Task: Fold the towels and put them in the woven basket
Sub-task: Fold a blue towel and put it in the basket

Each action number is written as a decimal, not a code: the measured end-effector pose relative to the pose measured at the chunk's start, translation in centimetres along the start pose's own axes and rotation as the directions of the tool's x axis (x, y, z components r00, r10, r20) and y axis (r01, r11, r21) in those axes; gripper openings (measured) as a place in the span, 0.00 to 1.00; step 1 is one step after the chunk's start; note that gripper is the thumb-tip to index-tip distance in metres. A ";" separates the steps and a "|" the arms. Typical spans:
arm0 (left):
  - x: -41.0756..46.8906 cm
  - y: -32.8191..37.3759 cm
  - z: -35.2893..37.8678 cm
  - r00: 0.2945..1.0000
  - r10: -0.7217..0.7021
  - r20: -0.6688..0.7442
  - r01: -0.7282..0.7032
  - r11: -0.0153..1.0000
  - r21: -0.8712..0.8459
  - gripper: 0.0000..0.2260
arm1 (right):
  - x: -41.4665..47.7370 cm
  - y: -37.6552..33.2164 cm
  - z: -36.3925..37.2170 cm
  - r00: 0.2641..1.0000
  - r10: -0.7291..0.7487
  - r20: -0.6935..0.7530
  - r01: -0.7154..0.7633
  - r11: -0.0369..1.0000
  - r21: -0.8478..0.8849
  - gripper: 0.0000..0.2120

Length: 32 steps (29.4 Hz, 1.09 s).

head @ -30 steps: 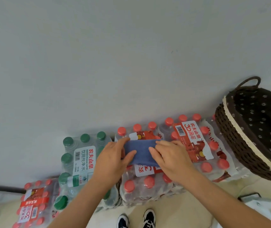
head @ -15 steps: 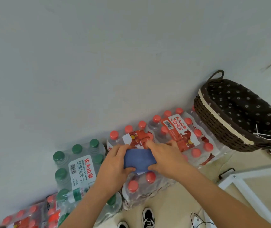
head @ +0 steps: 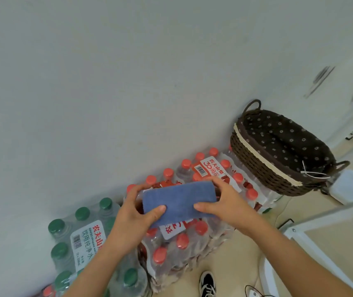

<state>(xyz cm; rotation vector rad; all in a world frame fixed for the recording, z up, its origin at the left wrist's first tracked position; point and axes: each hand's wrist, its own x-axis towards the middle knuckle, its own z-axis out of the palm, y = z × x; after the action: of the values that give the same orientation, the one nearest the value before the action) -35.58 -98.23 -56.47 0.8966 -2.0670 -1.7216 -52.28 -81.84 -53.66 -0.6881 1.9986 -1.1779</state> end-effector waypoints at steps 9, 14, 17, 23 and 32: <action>6.3 11.9 9.1 0.976 -0.097 0.196 0.162 0.924 -0.347 0.08 | 2.0 -4.9 -13.8 0.933 0.050 -0.356 0.104 0.910 0.402 0.15; 12.9 16.4 18.4 0.988 -0.016 0.152 0.024 0.998 -0.055 0.13 | 6.9 -2.4 -24.2 0.919 0.182 -0.349 0.066 0.803 0.593 0.11; 16.6 16.8 23.1 0.984 0.026 0.179 -0.067 0.971 0.228 0.16 | 10.2 0.5 -28.1 0.923 0.290 -0.252 -0.056 0.750 0.659 0.09; 21.1 17.6 29.2 0.955 0.020 0.295 -0.263 0.518 0.814 0.16 | 15.7 5.2 -30.9 0.884 0.340 -0.321 -0.222 0.910 0.351 0.09; 24.2 16.4 33.3 0.963 -0.075 0.257 -0.265 -0.120 0.957 0.12 | 19.0 8.1 -30.6 0.950 0.193 -0.247 -0.231 0.963 -0.139 0.09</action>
<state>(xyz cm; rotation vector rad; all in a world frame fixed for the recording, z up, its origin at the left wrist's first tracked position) -78.13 -86.49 -52.26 0.6975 -3.3902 0.4242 -88.76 -76.39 -56.36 -0.4144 2.3220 -1.0075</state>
